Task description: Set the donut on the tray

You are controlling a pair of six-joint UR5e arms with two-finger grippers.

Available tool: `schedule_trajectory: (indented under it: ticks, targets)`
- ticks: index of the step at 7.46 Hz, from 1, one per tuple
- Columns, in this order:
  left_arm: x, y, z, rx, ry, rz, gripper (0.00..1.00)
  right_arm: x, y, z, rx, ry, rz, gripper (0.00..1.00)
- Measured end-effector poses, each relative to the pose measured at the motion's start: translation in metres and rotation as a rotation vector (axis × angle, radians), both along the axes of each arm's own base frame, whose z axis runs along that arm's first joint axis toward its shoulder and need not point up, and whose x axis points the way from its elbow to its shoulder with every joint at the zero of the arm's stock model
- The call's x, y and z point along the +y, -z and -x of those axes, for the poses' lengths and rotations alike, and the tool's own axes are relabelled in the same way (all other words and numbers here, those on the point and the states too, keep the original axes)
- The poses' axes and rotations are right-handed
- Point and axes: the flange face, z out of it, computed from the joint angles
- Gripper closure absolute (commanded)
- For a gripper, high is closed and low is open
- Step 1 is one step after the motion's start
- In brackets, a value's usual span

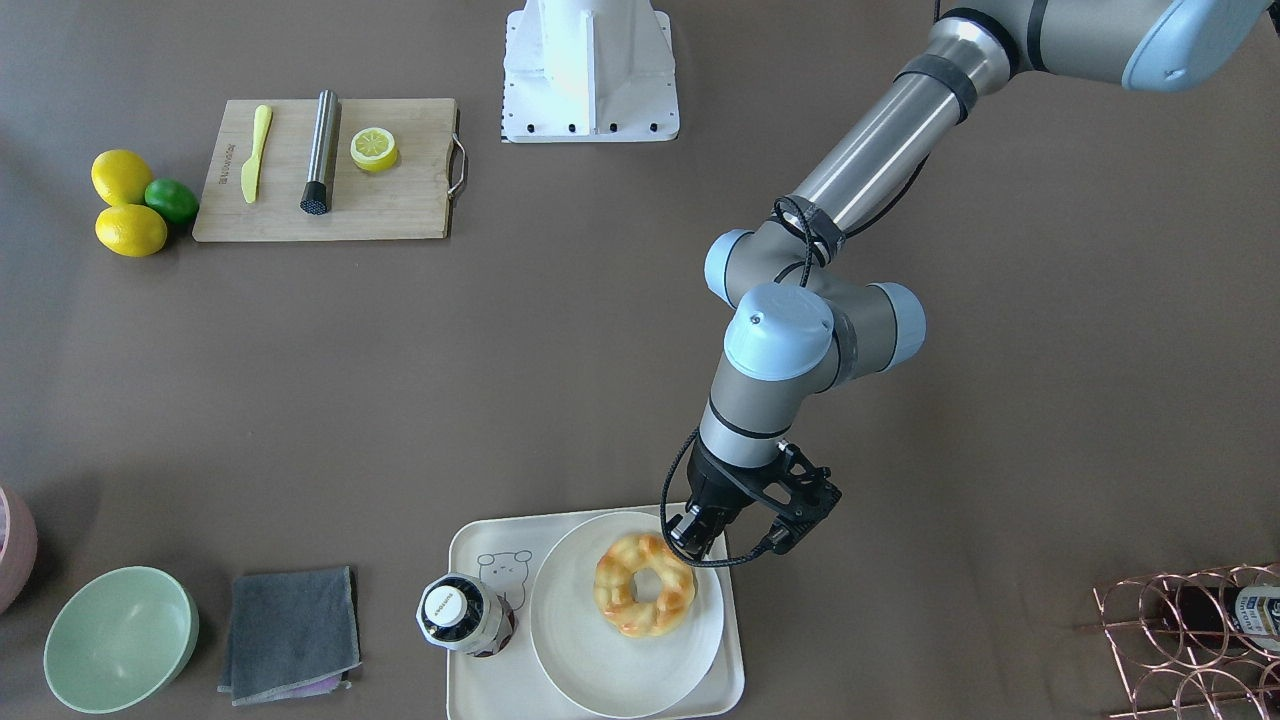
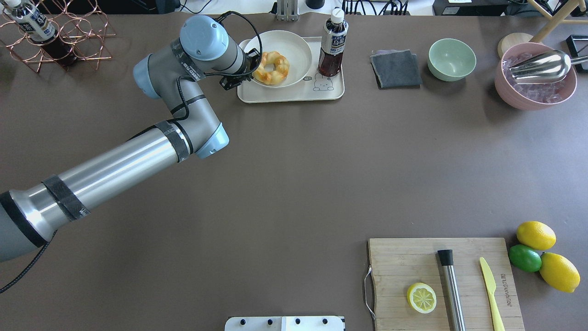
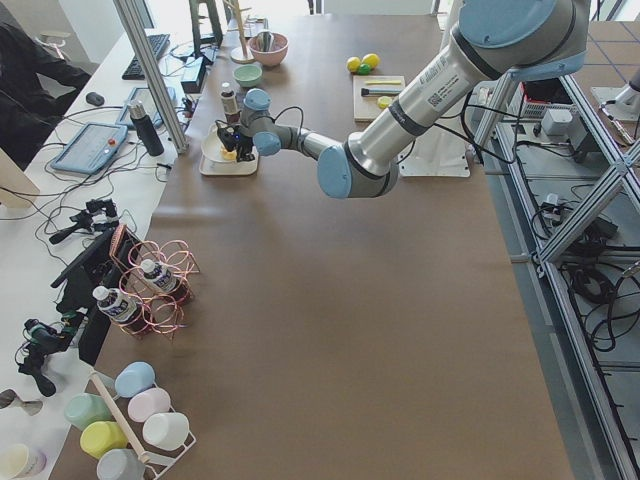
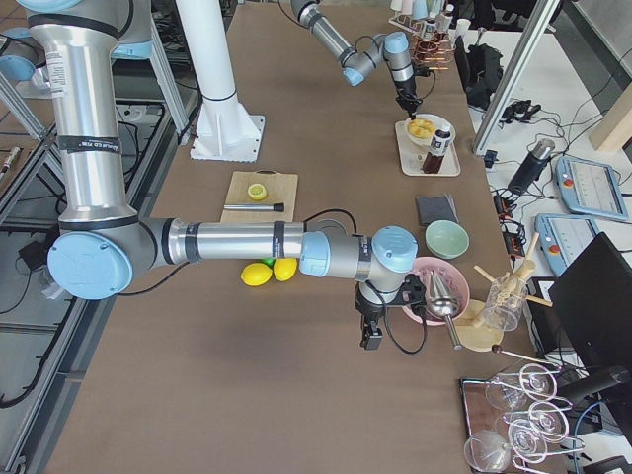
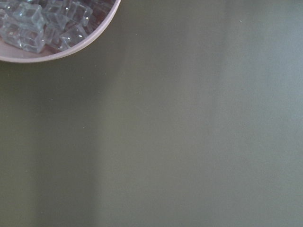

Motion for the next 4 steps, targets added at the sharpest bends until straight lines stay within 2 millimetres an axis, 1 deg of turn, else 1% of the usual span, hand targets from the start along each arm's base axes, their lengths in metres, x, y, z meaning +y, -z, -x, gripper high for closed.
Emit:
schedule_trajectory:
  ticks: [1,4]
  targets:
    - [0.0017,-0.0013,-0.0029,-0.006,0.003,-0.004,0.01,0.0000,0.0002,-0.0003,0.000,-0.001,0.000,0.00]
    - [0.0076,-0.0044,-0.0113,-0.044,0.005,-0.051,0.02,0.0002,0.0004,-0.0010,-0.001,-0.003,0.001,0.00]
